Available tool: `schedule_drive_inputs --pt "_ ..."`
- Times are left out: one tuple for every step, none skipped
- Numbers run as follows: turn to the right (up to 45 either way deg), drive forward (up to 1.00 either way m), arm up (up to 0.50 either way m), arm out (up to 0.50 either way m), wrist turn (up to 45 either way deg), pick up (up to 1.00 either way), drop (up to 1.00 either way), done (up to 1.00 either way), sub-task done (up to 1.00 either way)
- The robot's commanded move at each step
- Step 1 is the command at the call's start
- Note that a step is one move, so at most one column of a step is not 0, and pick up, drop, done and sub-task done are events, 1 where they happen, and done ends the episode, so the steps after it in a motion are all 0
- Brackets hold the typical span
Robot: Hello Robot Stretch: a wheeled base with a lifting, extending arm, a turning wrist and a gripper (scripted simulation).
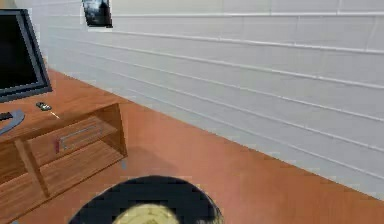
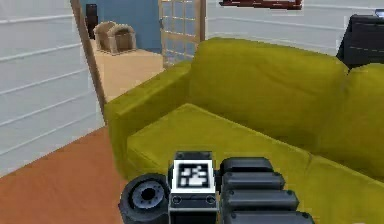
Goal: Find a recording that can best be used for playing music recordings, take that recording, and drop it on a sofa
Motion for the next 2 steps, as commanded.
schedule_drive_inputs --pt "45.0 0.0 0.0 0.0 0.0 0.0 0.0 0.0 0.0" --pt "45.0 0.0 0.0 0.0 0.0 0.0 0.0 0.0 0.0"
